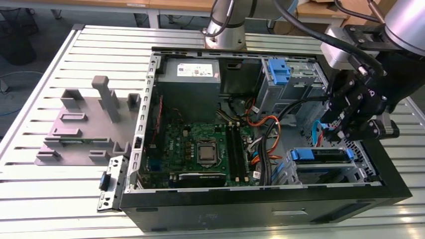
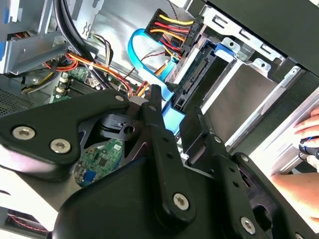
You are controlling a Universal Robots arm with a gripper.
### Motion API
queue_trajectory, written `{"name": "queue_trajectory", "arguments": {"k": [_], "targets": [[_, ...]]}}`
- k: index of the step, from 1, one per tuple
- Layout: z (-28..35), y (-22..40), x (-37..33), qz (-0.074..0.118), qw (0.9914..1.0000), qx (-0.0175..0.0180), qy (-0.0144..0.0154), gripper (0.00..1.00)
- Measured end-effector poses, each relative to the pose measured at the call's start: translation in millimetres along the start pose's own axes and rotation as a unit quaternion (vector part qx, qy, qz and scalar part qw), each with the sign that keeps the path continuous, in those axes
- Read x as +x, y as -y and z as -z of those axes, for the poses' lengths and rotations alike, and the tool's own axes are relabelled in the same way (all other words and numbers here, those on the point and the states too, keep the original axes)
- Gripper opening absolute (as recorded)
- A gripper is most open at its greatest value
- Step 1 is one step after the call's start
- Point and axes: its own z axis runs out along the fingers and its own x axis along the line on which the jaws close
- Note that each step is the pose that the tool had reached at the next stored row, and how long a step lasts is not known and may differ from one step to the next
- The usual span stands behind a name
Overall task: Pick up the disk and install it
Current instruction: 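Insert the first disk wire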
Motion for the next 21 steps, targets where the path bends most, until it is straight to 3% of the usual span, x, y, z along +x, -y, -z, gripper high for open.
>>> {"name": "queue_trajectory", "arguments": {"k": [15,17,21], "targets": [[-3.8,4.4,-0.8,0.000,1.00000,0.0000,-0.0009,0.42],[-10.5,4.4,-3.9,0.000,1.00000,0.0000,-0.0008,0.42],[-10.6,4.4,-3.9,0.000,1.00000,0.0000,-0.0008,0.42]]}}
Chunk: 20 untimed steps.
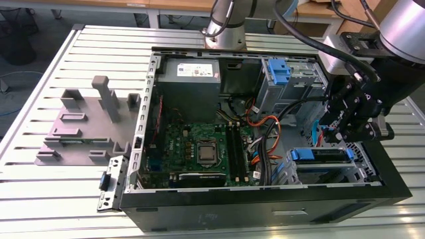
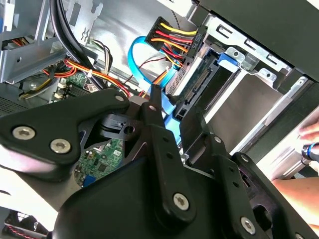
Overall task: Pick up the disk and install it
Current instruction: 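Insert the first disk wire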
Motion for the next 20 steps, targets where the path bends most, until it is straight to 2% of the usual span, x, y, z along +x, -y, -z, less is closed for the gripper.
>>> {"name": "queue_trajectory", "arguments": {"k": [7,8,11,13,20], "targets": [[-0.2,0.0,-0.1,0.000,1.00000,0.0000,0.0000,0.41],[-0.2,0.0,-0.1,0.000,1.00000,0.0000,0.0001,0.35],[-0.2,0.0,-0.1,0.000,1.00000,0.0000,0.0000,0.29],[-0.3,0.0,-0.1,0.000,1.00000,0.0000,0.0000,0.17],[-0.4,0.0,-0.2,0.000,1.00000,0.0000,0.0000,0.16]]}}
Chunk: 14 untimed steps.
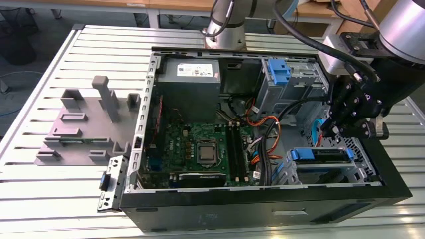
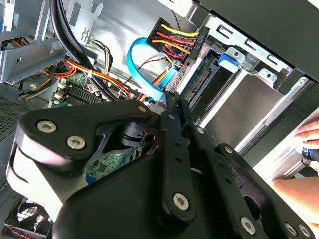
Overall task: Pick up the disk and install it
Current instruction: 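Insert the first disk wire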
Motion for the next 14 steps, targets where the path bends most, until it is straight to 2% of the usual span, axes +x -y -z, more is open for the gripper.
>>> {"name": "queue_trajectory", "arguments": {"k": [5,14], "targets": [[-0.6,0.0,0.6,0.000,1.00000,0.0000,0.0000,0.16],[-10.1,-0.6,3.7,0.000,1.00000,0.0000,0.0000,0.16]]}}
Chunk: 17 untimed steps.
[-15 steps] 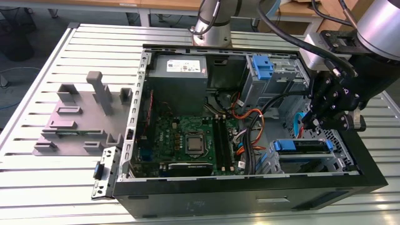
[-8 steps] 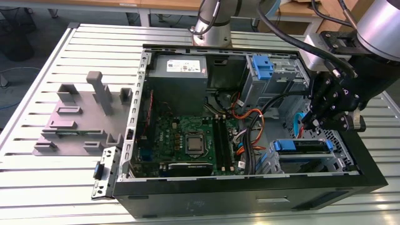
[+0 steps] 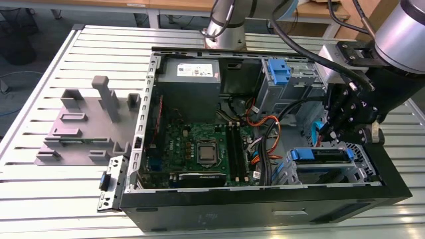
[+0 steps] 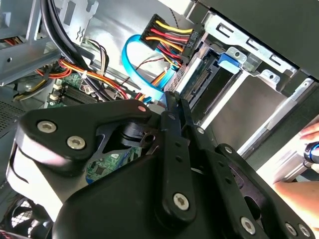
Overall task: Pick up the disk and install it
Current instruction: 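Insert the first disk wire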
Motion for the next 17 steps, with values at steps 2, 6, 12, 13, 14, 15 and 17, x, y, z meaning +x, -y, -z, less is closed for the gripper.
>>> {"name": "queue_trajectory", "arguments": {"k": [2,6,12,13,14,15,17], "targets": [[-0.9,-0.3,0.1,0.000,1.00000,0.0000,-0.0001,0.16],[-1.8,-0.3,3.0,0.002,1.00000,-0.0001,0.0000,0.16],[-3.1,0.4,9.6,0.002,1.00000,-0.0001,0.0001,0.16],[-3.8,0.7,9.9,0.002,1.00000,-0.0001,0.0001,0.16],[-4.8,1.0,10.2,0.002,1.00000,-0.0001,0.0001,0.16],[-5.9,1.3,10.6,0.002,1.00000,-0.0001,0.0001,0.16],[-6.6,1.9,11.5,0.002,1.00000,-0.0001,-0.0001,0.16]]}}
